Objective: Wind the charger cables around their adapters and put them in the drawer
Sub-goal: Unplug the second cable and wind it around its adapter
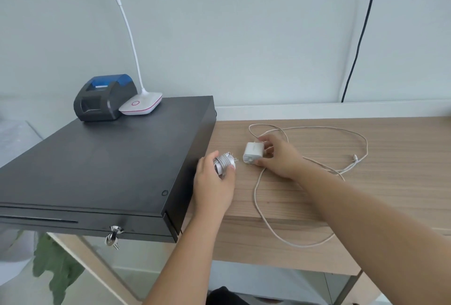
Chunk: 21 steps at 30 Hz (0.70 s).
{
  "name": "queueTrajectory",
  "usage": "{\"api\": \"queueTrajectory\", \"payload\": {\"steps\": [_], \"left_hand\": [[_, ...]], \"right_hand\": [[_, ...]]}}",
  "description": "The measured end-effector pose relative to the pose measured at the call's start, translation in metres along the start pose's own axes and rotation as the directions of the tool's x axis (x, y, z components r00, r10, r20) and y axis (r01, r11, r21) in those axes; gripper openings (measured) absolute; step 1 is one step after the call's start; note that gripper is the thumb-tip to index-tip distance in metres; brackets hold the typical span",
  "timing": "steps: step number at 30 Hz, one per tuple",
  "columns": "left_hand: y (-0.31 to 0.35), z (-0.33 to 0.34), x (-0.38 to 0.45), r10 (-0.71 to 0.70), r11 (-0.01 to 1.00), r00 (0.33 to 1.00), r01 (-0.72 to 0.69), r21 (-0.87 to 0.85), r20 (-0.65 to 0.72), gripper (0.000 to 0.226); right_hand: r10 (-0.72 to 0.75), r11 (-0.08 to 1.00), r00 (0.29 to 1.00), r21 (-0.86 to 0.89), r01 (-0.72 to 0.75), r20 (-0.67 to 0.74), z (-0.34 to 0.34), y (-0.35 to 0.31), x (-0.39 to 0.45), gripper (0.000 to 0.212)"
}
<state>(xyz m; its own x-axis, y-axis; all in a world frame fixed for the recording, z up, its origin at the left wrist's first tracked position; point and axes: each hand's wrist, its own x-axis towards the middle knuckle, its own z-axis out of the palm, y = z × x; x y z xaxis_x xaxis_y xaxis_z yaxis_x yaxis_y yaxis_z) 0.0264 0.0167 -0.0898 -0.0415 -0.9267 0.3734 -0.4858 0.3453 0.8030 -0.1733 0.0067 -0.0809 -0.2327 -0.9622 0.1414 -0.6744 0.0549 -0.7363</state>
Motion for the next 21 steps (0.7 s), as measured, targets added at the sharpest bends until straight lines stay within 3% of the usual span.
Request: {"api": "queueTrajectory", "payload": {"steps": [4, 8, 10, 12, 14, 17, 21], "left_hand": [[0.001, -0.003, -0.004, 0.022, 0.999, 0.999, -0.023, -0.026, -0.036, 0.044], [0.012, -0.004, -0.012, 0.285, 0.958, 0.956, -0.286, -0.003, -0.065, 0.031], [0.028, -0.004, -0.016, 0.332, 0.942, 0.942, -0.333, -0.026, -0.051, 0.029], [0.048, -0.006, -0.021, 0.284, 0.957, 0.958, -0.279, -0.085, 0.050, 0.033], [0.070, -0.009, -0.026, 0.165, 0.965, 0.952, -0.101, -0.244, 0.259, 0.043], [0.093, -0.005, -0.035, 0.097, 0.804, 0.862, 0.227, -0.550, 0.498, 0.032], [0.100, 0.000, -0.040, 0.146, 0.755, 0.875, 0.203, -0.623, 0.462, 0.028]], "right_hand": [[-0.015, 0.997, 0.994, 0.080, 0.024, -0.105, -0.008, 0.002, -0.012, 0.071], [-0.095, 0.984, 0.967, 0.128, 0.128, -0.236, -0.022, 0.000, -0.036, 0.073], [-0.176, 0.960, 0.937, 0.159, 0.231, -0.301, -0.032, -0.005, -0.054, 0.073], [-0.246, 0.927, 0.906, 0.188, 0.324, -0.346, -0.044, -0.012, -0.074, 0.071], [-0.325, 0.884, 0.860, 0.196, 0.424, -0.393, -0.055, -0.019, -0.096, 0.074], [-0.441, 0.852, 0.778, 0.062, 0.519, -0.448, -0.064, -0.029, -0.124, 0.080], [-0.525, 0.844, 0.760, -0.116, 0.524, -0.383, -0.074, -0.029, -0.135, 0.072]]}}
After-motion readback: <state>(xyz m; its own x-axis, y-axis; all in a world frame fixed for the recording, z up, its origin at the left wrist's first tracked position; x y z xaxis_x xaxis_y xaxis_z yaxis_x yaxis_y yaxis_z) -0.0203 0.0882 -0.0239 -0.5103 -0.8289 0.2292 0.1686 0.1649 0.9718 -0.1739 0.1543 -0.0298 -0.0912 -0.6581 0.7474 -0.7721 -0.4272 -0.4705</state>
